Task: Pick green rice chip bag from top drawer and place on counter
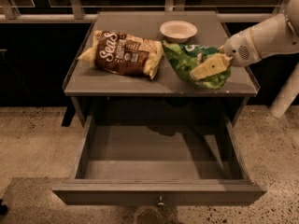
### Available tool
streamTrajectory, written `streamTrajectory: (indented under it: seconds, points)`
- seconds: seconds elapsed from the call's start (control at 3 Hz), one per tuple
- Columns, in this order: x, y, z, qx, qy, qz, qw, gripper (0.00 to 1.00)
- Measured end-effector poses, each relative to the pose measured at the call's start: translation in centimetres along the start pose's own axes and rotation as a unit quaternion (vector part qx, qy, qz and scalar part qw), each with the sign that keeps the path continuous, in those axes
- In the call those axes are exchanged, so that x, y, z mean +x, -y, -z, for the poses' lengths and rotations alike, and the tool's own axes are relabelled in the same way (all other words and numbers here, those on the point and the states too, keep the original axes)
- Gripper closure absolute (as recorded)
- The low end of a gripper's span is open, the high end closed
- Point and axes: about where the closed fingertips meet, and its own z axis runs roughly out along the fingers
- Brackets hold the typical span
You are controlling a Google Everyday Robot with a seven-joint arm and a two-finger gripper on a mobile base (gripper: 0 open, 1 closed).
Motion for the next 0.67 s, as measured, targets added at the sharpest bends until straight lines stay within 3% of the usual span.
streamTrajectory:
  seconds: [0.33,0.67]
  points:
    - [-1.8,1.8,3.5,0.033,-0.001,-0.004,0.9994,1.00]
    - [-0.8,3.9,3.8,0.055,0.009,-0.012,0.9983,1.00]
